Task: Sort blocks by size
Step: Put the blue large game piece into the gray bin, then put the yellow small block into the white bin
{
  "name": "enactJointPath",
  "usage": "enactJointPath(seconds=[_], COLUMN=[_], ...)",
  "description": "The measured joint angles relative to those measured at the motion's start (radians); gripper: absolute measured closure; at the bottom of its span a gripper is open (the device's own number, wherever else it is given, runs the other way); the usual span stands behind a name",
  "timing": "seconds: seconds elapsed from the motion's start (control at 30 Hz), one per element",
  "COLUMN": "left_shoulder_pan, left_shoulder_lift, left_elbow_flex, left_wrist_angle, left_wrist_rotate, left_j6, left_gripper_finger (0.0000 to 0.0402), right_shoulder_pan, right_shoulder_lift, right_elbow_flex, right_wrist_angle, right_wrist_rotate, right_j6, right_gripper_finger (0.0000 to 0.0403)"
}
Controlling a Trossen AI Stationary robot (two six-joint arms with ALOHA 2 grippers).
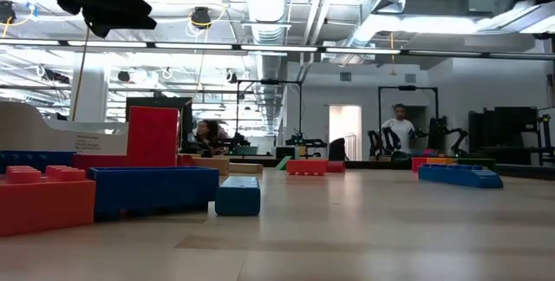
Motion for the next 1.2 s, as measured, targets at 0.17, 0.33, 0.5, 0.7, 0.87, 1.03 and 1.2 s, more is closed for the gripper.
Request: enactJointPath(seconds=[0.17,0.33,0.5,0.7,0.87,1.03,1.2], left_shoulder_pan=[0.000,-0.005,-0.006,-0.005,-0.005,-0.005,-0.005], left_shoulder_lift=[0.000,0.000,0.001,0.001,0.001,0.001,0.001], left_elbow_flex=[0.000,0.000,0.000,0.000,0.000,0.000,0.000], left_wrist_angle=[-0.001,-0.002,-0.002,-0.001,-0.001,-0.001,-0.001], left_wrist_rotate=[0.022,0.033,0.069,0.070,0.070,0.070,0.070], left_j6=[-0.028,-0.042,-0.042,-0.032,-0.030,-0.030,-0.033], left_gripper_finger=[0.0227,0.0227,0.0227,0.0227,0.0227,0.0227,0.0227], right_shoulder_pan=[0.161,0.277,0.322,0.294,0.229,0.106,-0.099], right_shoulder_lift=[-0.002,-0.002,-0.002,-0.039,-0.092,-0.125,-0.137], right_elbow_flex=[0.000,-0.035,-0.055,-0.055,-0.054,-0.055,-0.120], right_wrist_angle=[0.024,0.125,0.104,-0.006,-0.065,-0.148,-0.072], right_wrist_rotate=[-0.067,-0.108,-0.111,-0.144,-0.115,0.152,0.299], right_j6=[0.280,0.481,0.590,0.589,0.528,0.425,0.316], right_gripper_finger=[0.0281,0.0281,0.0250,0.0176,0.0156,0.0155,0.0155])
